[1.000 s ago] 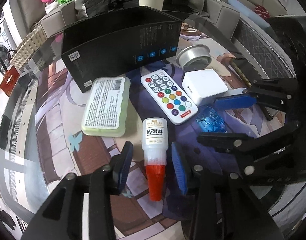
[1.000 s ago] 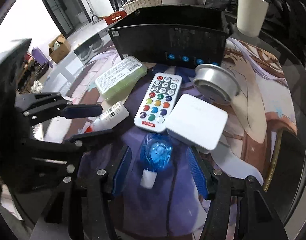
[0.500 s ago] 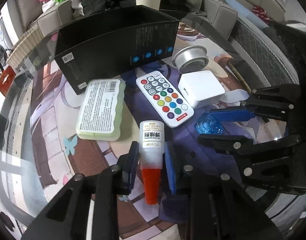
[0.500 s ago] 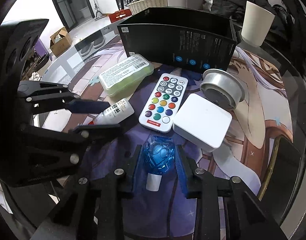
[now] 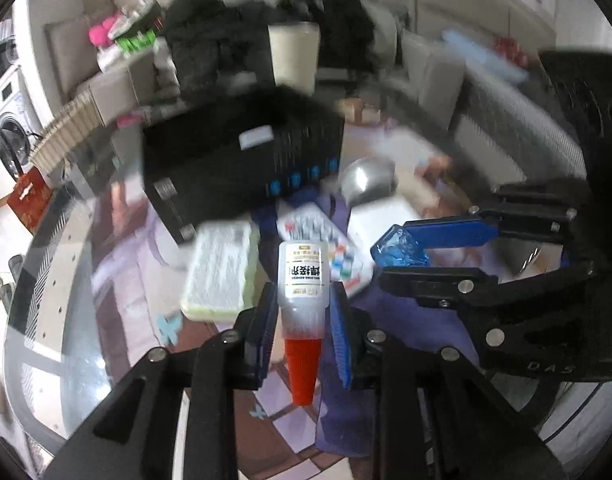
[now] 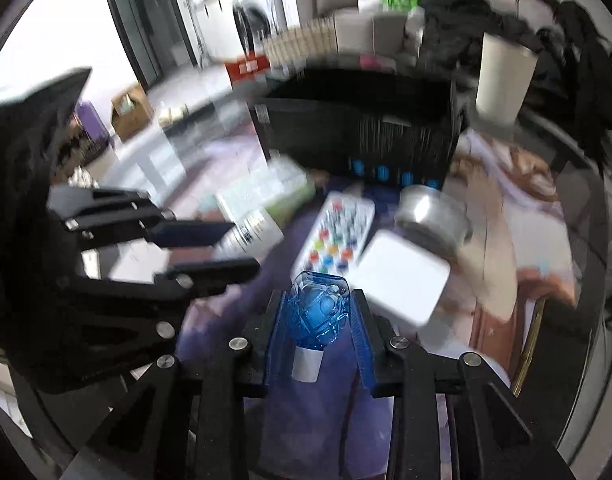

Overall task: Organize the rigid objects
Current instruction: 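Lift and carry blue bottle in right tool and glue in left tool toward box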

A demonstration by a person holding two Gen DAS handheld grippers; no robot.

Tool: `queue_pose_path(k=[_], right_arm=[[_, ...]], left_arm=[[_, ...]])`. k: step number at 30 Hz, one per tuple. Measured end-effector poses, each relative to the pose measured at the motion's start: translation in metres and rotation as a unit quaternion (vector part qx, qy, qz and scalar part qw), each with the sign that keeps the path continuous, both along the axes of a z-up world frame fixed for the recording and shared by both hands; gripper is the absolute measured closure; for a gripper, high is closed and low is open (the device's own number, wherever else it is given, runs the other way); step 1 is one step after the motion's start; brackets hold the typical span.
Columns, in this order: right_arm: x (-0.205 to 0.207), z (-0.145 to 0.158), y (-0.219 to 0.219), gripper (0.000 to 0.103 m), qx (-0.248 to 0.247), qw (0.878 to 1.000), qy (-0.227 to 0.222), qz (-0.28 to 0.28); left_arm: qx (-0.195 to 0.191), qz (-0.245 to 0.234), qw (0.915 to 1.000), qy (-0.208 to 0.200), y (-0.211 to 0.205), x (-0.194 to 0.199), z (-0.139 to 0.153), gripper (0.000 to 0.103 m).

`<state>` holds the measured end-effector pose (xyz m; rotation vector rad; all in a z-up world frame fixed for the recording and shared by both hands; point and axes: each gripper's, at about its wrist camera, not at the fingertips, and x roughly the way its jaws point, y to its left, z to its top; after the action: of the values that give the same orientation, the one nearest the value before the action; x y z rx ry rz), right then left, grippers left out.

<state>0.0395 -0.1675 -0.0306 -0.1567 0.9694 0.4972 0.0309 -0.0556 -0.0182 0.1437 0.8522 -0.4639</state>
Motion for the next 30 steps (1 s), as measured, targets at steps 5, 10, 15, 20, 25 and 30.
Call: queue_pose_path(k=[5,10,15,20,25,30], right_arm=[[-0.023,0.044,-0.006,0.072,0.039,0.990,-0.139,-0.010],[-0.053,0.080,-0.017,0.072,0.061,0.961,-0.267,-0.038],[-0.056,0.087,-0.019,0.072,0.069,0.957,-0.278,-0.054],[-0.053,0.087,-0.021,0.072,0.078,0.958,-0.267,-0.065],[-0.053,0.093,-0.015,0.072,0.084,0.955,-0.278,-0.060],[-0.041,0.102,-0.002,0.072,0.091,0.954,-0.281,-0.053]], left_arm=[[-0.039,0.013,0.9933,-0.108,0.015,-0.019,0.039,0.079],[-0.068,0.037,0.9765,-0.201,0.034,-0.037,0.066,0.079],[-0.084,0.046,0.9689,-0.228,0.048,-0.045,0.075,0.079],[-0.089,0.052,0.9641,-0.245,0.053,-0.047,0.081,0.079],[-0.098,0.062,0.9654,-0.234,0.056,-0.035,0.084,0.079],[-0.105,0.078,0.9627,-0.237,0.053,-0.016,0.091,0.079]])
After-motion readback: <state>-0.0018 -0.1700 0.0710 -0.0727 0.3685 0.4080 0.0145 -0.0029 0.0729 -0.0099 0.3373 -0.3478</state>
